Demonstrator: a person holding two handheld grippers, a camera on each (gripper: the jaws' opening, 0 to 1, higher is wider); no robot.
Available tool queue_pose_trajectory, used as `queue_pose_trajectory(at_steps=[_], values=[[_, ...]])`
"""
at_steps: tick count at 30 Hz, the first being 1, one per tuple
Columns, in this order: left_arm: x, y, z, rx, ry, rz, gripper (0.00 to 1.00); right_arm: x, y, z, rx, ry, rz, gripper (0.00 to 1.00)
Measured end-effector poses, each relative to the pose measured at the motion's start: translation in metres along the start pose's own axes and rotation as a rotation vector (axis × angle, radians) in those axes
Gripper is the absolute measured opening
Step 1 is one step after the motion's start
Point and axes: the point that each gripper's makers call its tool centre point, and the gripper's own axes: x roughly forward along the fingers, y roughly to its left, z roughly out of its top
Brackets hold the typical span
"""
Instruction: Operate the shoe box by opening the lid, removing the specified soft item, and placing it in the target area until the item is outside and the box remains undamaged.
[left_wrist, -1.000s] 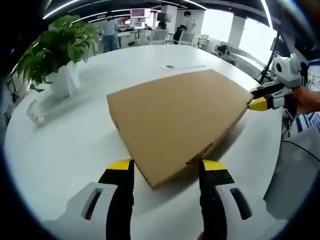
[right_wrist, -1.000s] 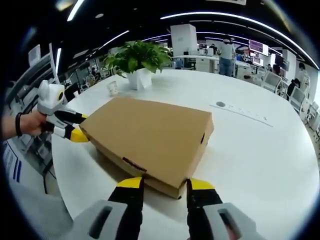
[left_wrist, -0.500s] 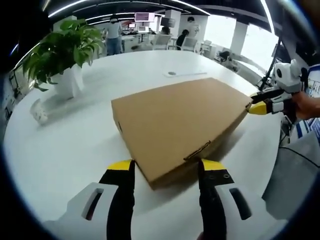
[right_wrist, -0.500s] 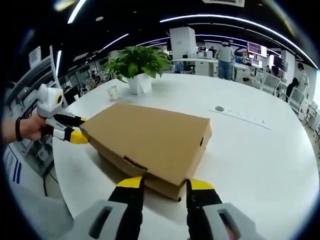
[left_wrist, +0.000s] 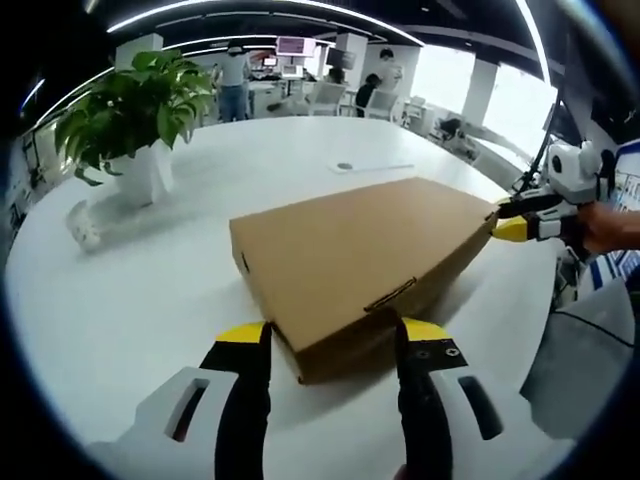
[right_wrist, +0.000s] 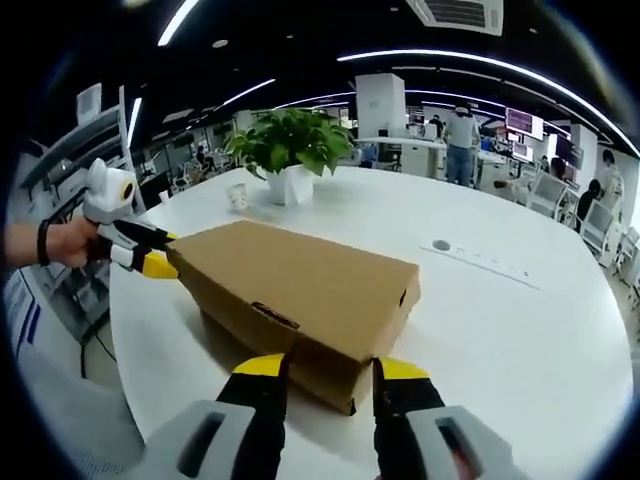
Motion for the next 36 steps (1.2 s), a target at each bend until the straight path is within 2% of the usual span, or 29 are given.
queue_pose_trajectory(at_steps=[5, 9, 11, 14, 16, 20, 36], values=[[-0.003, 0.000, 0.004, -0.011, -0.015, 0.001, 0.49, 0.002, 0.002, 0.006, -0.062, -0.016, 0.013, 0.36], [-0.004, 0.001, 0.007, -0.020, -0.021, -0.001, 0.49, 0.001, 0.010, 0.005, -0.127, -0.019, 0.059, 0.46], [-0.005, 0.001, 0.009, -0.021, -0.023, -0.003, 0.49, 0.001, 0.008, 0.004, -0.185, -0.011, 0.049, 0.45], [-0.007, 0.000, 0.012, -0.030, -0.032, -0.005, 0.49, 0.001, 0.005, 0.008, -0.163, -0.031, 0.044, 0.43], [-0.009, 0.000, 0.014, -0.039, -0.041, -0.007, 0.49, 0.002, 0.003, 0.010, -0.178, -0.036, 0.039, 0.43], [-0.011, 0.000, 0.021, -0.050, -0.055, -0.006, 0.49, 0.004, 0.005, 0.012, -0.247, -0.031, 0.048, 0.49], [-0.018, 0.005, 0.053, -0.069, -0.122, -0.010, 0.49, 0.006, -0.013, 0.037, -0.334, -0.076, -0.014, 0.40]])
